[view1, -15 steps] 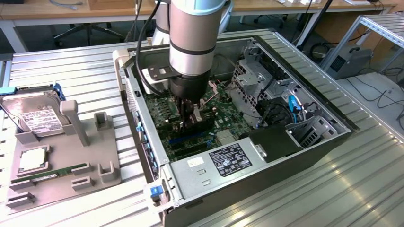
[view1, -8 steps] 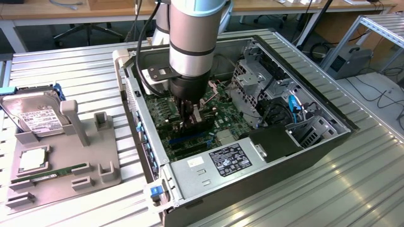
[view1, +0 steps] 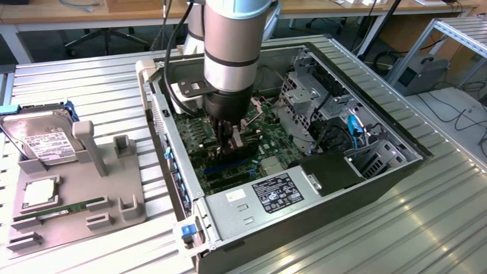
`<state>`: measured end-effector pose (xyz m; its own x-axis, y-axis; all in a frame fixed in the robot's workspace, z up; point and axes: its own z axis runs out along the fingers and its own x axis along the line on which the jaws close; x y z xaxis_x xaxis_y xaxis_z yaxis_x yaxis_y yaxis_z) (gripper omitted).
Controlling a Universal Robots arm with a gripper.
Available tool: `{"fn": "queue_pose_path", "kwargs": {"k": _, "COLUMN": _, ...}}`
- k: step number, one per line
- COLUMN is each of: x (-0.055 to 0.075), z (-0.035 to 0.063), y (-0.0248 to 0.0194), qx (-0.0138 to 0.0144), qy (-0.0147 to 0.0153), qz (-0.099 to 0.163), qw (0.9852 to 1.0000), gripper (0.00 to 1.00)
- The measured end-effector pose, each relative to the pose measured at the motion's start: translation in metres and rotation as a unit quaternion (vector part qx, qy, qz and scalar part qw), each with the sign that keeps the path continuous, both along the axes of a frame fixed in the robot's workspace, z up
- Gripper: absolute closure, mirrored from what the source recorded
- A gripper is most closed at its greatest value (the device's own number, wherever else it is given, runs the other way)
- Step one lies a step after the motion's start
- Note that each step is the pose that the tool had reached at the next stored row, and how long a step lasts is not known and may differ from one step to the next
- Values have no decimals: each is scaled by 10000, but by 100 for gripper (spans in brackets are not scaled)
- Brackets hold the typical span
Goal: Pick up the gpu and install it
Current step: 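Insert the gpu into the slot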
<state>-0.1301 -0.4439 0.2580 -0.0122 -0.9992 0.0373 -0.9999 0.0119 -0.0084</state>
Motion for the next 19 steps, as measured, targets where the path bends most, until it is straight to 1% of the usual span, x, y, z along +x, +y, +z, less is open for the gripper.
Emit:
{"fn": "queue_pose_path", "kwargs": {"k": 3, "x": 1, "z": 8, "y": 28, "qx": -30, "qy": 0, "qz": 0, "qw": 10000, "gripper": 73}}
{"fn": "queue_pose_path", "kwargs": {"k": 4, "x": 1, "z": 10, "y": 33, "qx": -35, "qy": 1, "qz": 0, "qw": 10000, "gripper": 73}}
{"fn": "queue_pose_path", "kwargs": {"k": 10, "x": -1, "z": 13, "y": 29, "qx": -36, "qy": 1, "qz": -1, "qw": 10000, "gripper": 73}}
{"fn": "queue_pose_path", "kwargs": {"k": 15, "x": 0, "z": 39, "y": 28, "qx": -37, "qy": 0, "qz": 0, "qw": 10000, "gripper": 73}}
{"fn": "queue_pose_path", "kwargs": {"k": 19, "x": -1, "z": 40, "y": 24, "qx": -46, "qy": 2, "qz": -1, "qw": 10000, "gripper": 73}}
